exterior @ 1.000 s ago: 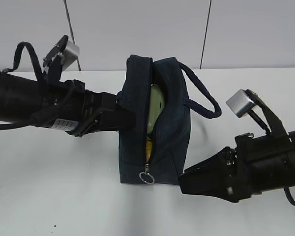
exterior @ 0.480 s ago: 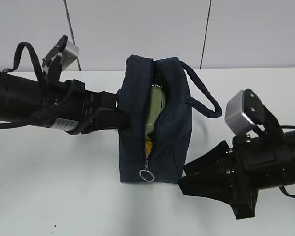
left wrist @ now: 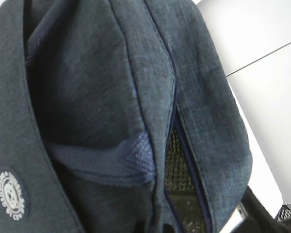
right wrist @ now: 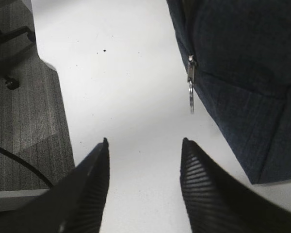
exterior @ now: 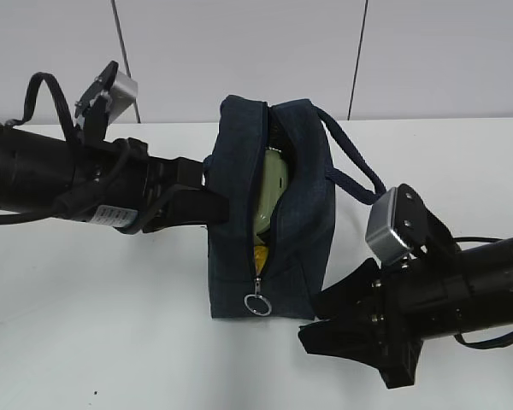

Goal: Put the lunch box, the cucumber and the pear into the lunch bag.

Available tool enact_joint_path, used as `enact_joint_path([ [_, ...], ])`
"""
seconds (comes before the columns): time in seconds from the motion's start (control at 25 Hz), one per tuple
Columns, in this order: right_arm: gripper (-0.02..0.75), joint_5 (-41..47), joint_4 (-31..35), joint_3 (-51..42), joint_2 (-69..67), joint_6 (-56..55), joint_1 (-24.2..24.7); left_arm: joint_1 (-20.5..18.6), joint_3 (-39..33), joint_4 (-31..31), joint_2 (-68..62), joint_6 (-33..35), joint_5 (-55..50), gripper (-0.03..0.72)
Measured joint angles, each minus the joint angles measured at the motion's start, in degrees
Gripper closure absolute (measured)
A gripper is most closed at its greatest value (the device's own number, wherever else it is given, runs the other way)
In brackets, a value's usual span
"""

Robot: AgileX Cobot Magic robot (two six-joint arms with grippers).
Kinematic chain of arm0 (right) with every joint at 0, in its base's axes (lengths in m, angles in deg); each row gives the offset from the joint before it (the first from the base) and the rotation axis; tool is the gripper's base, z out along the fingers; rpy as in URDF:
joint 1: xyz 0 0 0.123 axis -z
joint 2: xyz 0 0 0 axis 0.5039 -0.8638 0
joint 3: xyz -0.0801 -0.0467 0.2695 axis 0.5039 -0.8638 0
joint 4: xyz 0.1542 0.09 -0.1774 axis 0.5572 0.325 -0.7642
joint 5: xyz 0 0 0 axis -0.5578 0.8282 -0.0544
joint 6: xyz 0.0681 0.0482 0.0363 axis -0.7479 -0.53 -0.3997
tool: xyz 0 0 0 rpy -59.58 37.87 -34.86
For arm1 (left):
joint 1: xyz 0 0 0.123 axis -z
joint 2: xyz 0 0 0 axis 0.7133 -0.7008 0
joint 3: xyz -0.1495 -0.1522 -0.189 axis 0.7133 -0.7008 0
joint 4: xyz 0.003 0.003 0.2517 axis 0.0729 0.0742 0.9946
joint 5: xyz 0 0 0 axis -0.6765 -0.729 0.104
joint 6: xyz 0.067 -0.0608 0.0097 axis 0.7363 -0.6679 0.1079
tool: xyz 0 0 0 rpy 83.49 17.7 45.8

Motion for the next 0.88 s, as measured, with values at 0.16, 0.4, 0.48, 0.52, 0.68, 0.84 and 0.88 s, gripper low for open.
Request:
enact_joint_path([
  [0.16,0.350,1.5,4.3,0.0,-3.7,7.1,0.0,0.0,0.0,0.0,0.0,0.0,-0.1,0.700],
  [0.4,0.349,2.6,7.0,1.6,-7.5,11.7,-0.2,0.0,0.0,0.0,0.0,0.0,-0.1,0.700],
  [0.48,0.349,2.6,7.2,2.6,-8.4,12.2,-1.0,0.0,0.0,-0.2,0.0,0.0,-0.2,0.700],
  [0.52,0.349,2.5,7.3,3.0,-8.8,12.7,-1.7,0.0,0.0,-0.3,0.0,0.0,-0.2,0.700],
  [0.68,0.349,-0.7,8.5,4.0,-10.7,13.6,-5.2,0.0,0.0,-1.2,0.0,0.0,-0.3,0.700],
  [0.84,0.349,-5.6,8.8,4.1,-11.3,13.7,-6.5,0.0,0.0,-1.7,0.0,0.0,-0.3,0.700],
  [0.88,0.349,-5.9,8.9,4.3,-11.3,13.7,-6.5,0.0,0.0,-1.7,0.0,0.0,-0.3,0.700],
])
